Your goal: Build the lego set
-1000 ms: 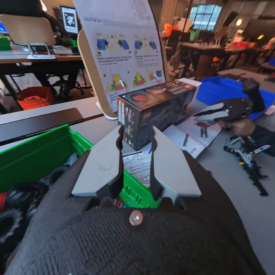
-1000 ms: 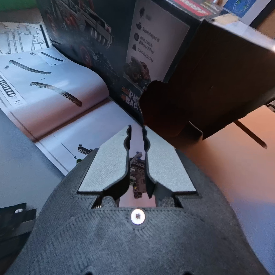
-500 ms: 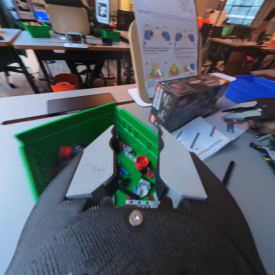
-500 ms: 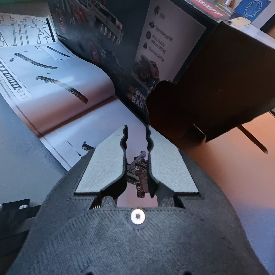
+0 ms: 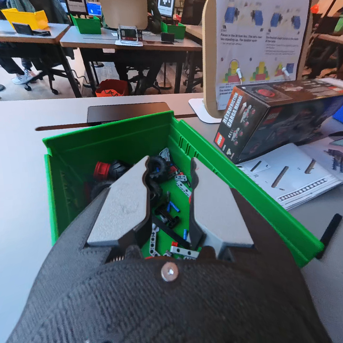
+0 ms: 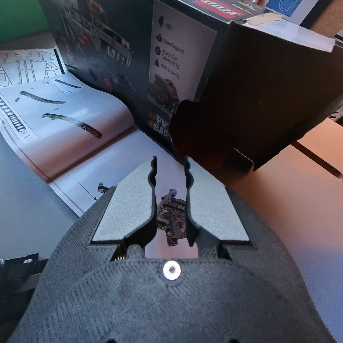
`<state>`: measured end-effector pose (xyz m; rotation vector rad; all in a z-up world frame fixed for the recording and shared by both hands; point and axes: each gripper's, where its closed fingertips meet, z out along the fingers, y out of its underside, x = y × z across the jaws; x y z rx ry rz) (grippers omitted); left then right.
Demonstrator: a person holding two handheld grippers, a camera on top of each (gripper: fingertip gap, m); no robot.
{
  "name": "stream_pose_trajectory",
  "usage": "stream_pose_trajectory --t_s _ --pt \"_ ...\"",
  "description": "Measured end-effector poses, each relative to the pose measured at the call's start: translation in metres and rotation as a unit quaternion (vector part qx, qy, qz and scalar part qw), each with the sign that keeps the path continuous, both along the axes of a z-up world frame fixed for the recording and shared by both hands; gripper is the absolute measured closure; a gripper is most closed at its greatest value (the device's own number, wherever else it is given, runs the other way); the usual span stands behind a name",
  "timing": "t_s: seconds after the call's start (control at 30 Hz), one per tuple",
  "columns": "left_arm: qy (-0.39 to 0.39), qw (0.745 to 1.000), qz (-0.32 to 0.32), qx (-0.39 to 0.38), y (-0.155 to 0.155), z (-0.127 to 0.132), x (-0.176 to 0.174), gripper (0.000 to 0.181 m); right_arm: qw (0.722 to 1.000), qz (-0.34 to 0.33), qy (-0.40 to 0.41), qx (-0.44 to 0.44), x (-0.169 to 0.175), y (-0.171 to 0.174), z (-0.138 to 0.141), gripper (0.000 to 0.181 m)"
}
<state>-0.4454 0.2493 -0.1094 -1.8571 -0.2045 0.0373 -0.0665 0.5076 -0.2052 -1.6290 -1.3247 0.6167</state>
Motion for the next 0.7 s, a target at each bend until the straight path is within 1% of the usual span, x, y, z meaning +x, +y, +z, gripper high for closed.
stream_pose_trajectory --t_s 0.1,0.2,0.27,0.33,0.37,0.43,0.5,0.57,0.6,0.63,0.67,0.7 --pt "-0.036 0.999 -0.026 0.000 0.004 -0.004 0.008 0.156 1.000 0.000 -0.002 0.001 0.000 0.000 -0.001 0.154" --pt "-0.032 0.999 -0.023 -0.024 0.011 -0.016 0.005 0.153 1.000 -0.001 -0.004 0.004 0.000 0.000 -0.001 0.154" --pt "-0.049 0.996 -0.029 -0.066 0.020 -0.030 0.003 0.151 1.000 -0.002 -0.004 0.003 0.000 0.001 -0.001 0.153" --pt "-0.072 0.992 -0.073 -0.076 0.035 -0.028 0.016 0.151 1.000 -0.001 -0.004 0.002 0.000 0.000 -0.001 0.153" --pt "-0.069 0.990 -0.092 -0.084 0.043 -0.028 0.019 0.151 1.000 0.000 -0.004 0.001 0.000 0.000 -0.001 0.154" --pt "-0.046 0.983 -0.100 -0.148 0.058 -0.045 0.012 0.150 1.000 0.000 -0.003 0.002 0.000 0.000 -0.001 0.154" --pt "-0.052 0.969 -0.115 -0.211 0.072 -0.066 0.009 0.154 1.000 0.000 -0.004 0.004 0.000 0.000 -0.001 0.154" --pt "-0.087 0.956 -0.136 -0.246 0.085 -0.084 0.014 0.164 1.000 -0.002 -0.006 0.007 0.000 0.000 -0.001 0.155" --pt "-0.101 0.950 -0.135 -0.264 0.090 -0.094 0.015 0.169 1.000 -0.002 -0.007 0.009 0.000 0.000 -0.001 0.155" --pt "-0.107 0.942 -0.136 -0.288 0.091 -0.104 0.015 0.174 1.000 -0.002 -0.008 0.010 0.000 0.000 -0.001 0.155" --pt "-0.106 0.935 -0.136 -0.310 0.091 -0.114 0.014 0.172 1.000 -0.002 -0.009 0.010 -0.001 0.000 -0.002 0.155" --pt "-0.109 0.929 -0.156 -0.318 0.091 -0.120 0.019 0.181 1.000 -0.002 -0.010 0.009 -0.001 0.000 -0.002 0.155"
